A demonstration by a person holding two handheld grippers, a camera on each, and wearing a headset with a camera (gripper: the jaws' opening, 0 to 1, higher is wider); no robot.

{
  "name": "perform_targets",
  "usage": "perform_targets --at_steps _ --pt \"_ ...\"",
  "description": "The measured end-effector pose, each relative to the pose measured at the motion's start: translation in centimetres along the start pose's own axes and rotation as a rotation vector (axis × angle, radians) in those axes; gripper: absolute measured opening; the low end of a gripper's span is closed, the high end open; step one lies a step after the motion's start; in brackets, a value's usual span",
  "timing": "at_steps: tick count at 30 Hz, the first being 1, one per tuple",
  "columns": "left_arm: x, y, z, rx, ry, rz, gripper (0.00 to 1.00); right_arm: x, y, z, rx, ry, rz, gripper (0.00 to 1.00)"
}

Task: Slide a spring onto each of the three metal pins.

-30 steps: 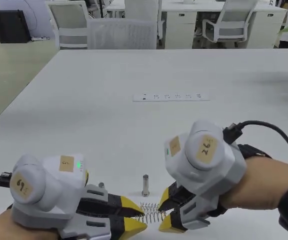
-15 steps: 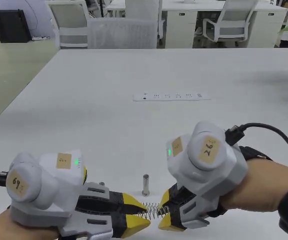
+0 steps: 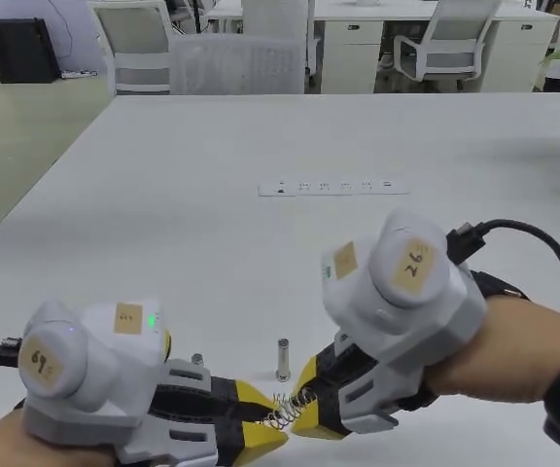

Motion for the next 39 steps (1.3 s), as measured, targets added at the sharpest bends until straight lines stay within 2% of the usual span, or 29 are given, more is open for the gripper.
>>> perform_targets --at_steps 13,35,39 --pt "0.3 -0.1 -0.3 -0.004 0.014 -0.006 0.03 0.3 0.6 1.2 -0.016 -0.002 0.016 0.08" --pt "0.6 -0.5 -0.6 -0.012 0.024 -0.015 0.04 0.5 1.0 1.4 -0.024 0.008 0.02 0.08" --pt "0.6 -0.4 -0.7 -0.019 0.031 -0.012 0.07 0.2 0.6 1.5 -0.018 0.007 0.011 0.08"
Point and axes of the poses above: the centre of the closed fingertips' face, and the gripper's own axes: x roughly forward along the fingers, y roughly to its left, z roughly out of its top, the point moved 5 cm from there along -x, roughly backward along the fingers, and after that the axes turned 6 degrees about -z, right-handed, at the moved point
